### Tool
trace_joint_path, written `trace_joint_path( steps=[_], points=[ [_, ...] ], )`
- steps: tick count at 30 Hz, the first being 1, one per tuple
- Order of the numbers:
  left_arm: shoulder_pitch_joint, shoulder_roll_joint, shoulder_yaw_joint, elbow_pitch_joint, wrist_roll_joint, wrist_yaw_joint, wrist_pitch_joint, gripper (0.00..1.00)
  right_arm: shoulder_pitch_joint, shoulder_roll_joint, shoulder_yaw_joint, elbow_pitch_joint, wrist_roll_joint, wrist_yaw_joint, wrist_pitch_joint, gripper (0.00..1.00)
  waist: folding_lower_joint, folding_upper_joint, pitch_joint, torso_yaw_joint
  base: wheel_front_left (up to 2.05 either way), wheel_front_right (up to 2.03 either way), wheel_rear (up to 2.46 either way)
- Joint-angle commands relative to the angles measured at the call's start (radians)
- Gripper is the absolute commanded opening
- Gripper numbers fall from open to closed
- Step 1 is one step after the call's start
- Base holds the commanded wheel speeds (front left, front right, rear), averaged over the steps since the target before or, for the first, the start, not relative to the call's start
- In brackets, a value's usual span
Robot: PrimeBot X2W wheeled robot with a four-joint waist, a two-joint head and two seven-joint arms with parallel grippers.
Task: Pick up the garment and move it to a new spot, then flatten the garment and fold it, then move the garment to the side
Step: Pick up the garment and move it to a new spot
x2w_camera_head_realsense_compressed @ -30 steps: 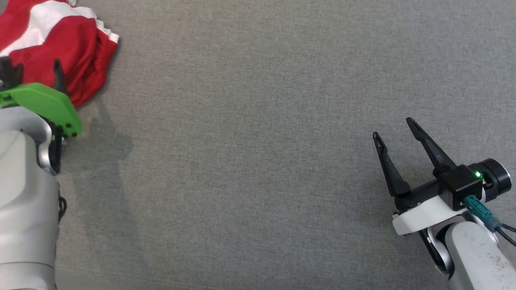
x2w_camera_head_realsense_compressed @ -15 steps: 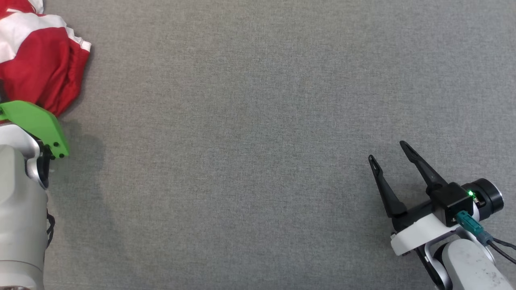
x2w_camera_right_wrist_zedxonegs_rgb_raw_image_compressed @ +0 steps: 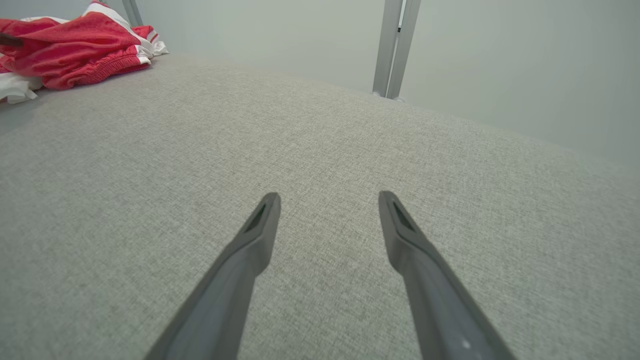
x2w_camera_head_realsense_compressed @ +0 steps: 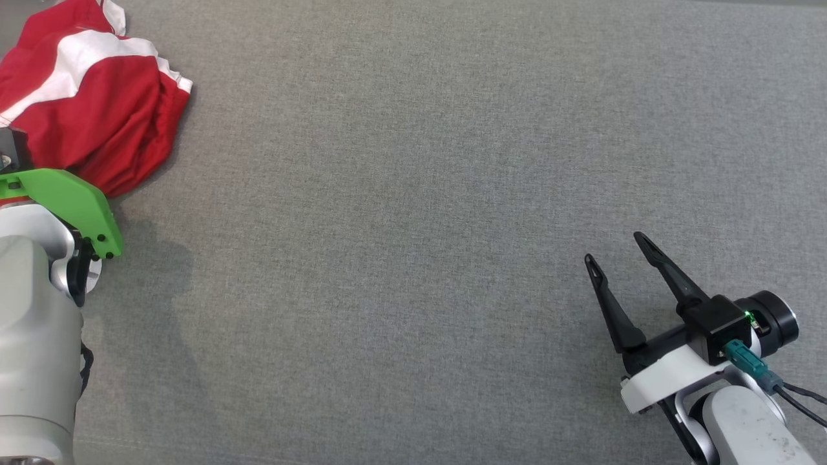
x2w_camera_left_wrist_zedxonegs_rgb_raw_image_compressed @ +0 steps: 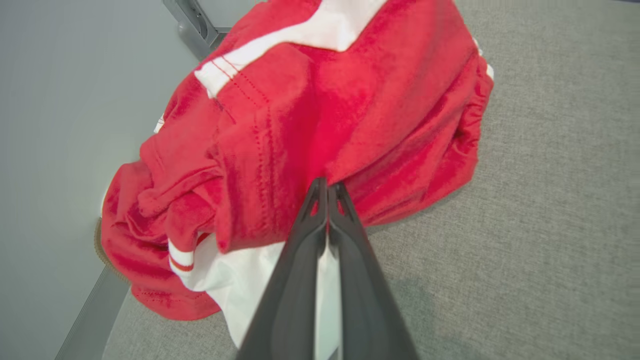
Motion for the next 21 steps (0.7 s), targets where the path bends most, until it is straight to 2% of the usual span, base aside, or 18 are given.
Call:
trace_joint_path(
  steps=[1,6,13,18,21],
  points=[
    [-0.011,0.001,-0.001,-0.004,-0.007,-0.006,-0.015,0.00,-0.005,0.005,-0.002,0.004,0.004,0.000,-0.003,1.00,0.0000,0.0000,-0.005,0.000,0.00,0.00,0.00],
    [-0.015,0.002,0.012,-0.029,-0.035,-0.023,-0.069,0.00,0.002,0.027,-0.017,0.011,0.002,0.000,-0.003,1.00,0.0000,0.0000,-0.022,-0.004,0.00,0.00,0.00],
    [0.028,-0.012,-0.020,-0.127,-0.053,-0.057,-0.137,0.00,0.028,0.074,-0.041,0.026,0.006,0.000,-0.003,1.00,0.0000,0.0000,-0.106,-0.025,0.00,0.00,0.00],
    [0.048,-0.033,-0.069,-0.276,-0.096,-0.071,-0.100,0.00,0.053,0.111,-0.054,0.035,0.006,0.000,-0.003,1.00,0.0000,0.0000,-0.181,-0.060,0.00,0.00,0.00],
    [0.071,-0.048,-0.123,-0.439,-0.180,-0.072,-0.031,0.00,0.072,0.131,-0.068,0.036,0.006,0.000,-0.003,1.00,0.0000,0.0000,-0.217,-0.094,0.00,0.00,0.00]
  ],
)
